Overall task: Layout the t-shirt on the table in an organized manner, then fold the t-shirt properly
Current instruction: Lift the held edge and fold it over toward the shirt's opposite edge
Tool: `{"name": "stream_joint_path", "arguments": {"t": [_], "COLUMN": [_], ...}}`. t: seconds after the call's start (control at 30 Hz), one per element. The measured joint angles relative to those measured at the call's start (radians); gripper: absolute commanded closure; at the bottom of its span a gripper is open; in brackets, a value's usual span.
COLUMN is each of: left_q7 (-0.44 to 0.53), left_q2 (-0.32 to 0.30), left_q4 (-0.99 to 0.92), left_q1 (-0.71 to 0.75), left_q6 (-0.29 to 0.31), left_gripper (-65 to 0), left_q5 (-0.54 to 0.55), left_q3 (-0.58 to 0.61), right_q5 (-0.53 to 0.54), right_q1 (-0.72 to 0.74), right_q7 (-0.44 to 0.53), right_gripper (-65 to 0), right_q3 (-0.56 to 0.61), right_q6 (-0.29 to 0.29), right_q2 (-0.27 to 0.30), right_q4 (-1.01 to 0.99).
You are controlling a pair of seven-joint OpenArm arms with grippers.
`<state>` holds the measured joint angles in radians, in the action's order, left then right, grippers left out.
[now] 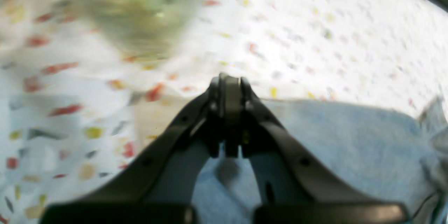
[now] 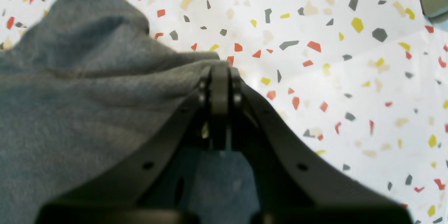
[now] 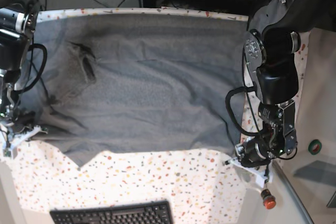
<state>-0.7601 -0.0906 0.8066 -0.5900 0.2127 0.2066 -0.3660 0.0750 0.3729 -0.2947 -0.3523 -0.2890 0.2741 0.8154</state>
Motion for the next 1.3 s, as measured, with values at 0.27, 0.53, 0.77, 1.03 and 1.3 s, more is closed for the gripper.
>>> {"name": "stream_joint_path", "arguments": {"t": [0.27, 0.53, 0.77, 1.03, 1.3], "left_q7": [0.000, 0.000, -0.014, -0.152, -0.257], "left_q2": [0.021, 0.032, 0.024, -0.015, -0.019], "left_q4": [0.047, 0.047, 0.048, 0.318, 0.624], "left_q1": [-0.005, 0.007, 0.052, 0.248, 0.403], "left_q6": [0.001, 0.001, -0.001, -0.003, -0.003], "left_gripper": [0.0, 0.0, 0.0, 0.0, 0.0], "left_q5": [0.003, 0.003, 0.145, 0.340, 0.449], "left_q3": [-0.013, -0.012, -0.005, -0.006, -0.060], "right_q5": [-0.001, -0.002, -0.001, -0.003, 0.002], "right_q1": [0.020, 0.017, 0.016, -0.100, -0.188], "right_q7": [0.153, 0.217, 0.216, 0.102, -0.026], "right_gripper": [0.0, 0.0, 0.0, 0.0, 0.0], "right_q3": [0.008, 0.008, 0.008, 0.001, -0.001], "right_q6": [0.000, 0.000, 0.000, -0.003, -0.004], "right_q2": [0.029, 0.070, 0.086, 0.072, 0.075], "right_q4": [-0.027, -0.039, -0.045, 0.074, 0.264]}}
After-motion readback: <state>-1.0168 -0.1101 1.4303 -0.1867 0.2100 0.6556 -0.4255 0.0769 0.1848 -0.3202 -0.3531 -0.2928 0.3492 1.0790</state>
